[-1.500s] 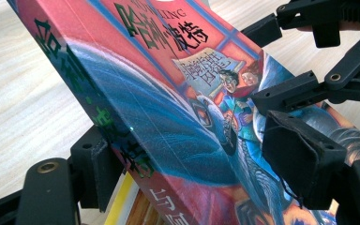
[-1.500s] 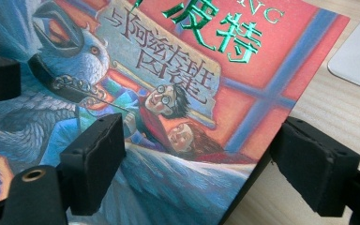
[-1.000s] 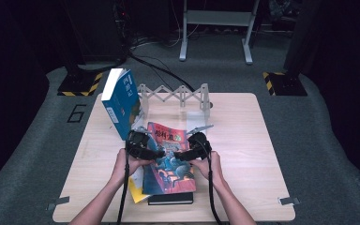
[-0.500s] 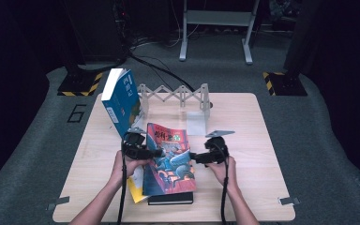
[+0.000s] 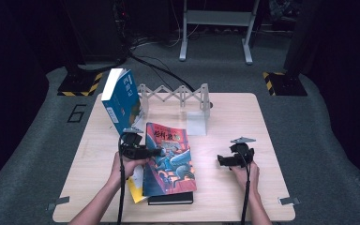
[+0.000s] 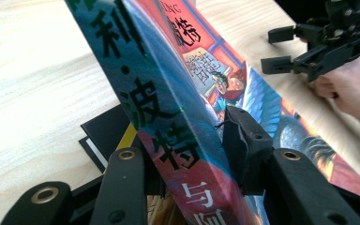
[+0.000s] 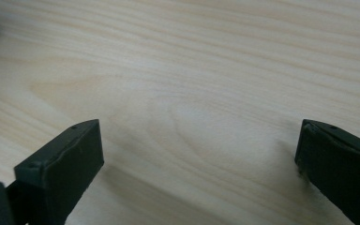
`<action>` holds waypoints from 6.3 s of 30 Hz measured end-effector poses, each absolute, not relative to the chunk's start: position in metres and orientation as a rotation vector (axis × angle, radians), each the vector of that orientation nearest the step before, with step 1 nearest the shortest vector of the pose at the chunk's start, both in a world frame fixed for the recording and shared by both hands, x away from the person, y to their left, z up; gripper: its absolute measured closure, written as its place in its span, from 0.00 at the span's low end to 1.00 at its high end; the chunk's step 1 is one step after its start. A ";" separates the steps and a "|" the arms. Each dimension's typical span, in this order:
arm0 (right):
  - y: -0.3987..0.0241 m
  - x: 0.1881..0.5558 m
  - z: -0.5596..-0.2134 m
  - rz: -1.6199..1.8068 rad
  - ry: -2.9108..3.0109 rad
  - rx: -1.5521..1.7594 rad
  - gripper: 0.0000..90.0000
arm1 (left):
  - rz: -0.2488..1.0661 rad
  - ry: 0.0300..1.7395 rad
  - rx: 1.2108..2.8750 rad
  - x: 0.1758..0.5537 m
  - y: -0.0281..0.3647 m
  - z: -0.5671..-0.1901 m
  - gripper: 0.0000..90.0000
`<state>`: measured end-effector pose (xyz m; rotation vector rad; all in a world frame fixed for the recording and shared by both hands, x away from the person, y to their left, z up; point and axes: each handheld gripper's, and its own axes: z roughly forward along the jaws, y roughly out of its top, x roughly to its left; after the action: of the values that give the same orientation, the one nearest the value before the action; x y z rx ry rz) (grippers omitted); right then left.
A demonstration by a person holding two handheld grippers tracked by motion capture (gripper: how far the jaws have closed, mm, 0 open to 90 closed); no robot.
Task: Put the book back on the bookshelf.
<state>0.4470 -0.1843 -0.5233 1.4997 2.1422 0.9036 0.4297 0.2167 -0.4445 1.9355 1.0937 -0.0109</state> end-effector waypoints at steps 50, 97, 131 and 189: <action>-0.193 0.445 -0.528 0.966 2.060 1.488 0.05 | 0.445 1.063 1.609 0.428 0.274 -0.343 0.83; -0.191 0.445 -0.528 0.951 2.071 1.468 0.05 | 0.663 1.101 1.784 0.418 0.291 -0.367 0.82; -0.191 0.445 -0.528 0.942 2.072 1.460 0.05 | 0.691 1.105 1.599 0.420 0.310 -0.369 0.83; -0.190 0.445 -0.529 0.924 2.074 1.460 0.05 | 0.580 1.020 1.797 0.380 0.334 -0.368 0.73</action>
<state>0.4450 -0.1897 -0.5286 1.4600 2.0740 0.9242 0.3799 0.3341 -0.3680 1.7969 1.0204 0.5798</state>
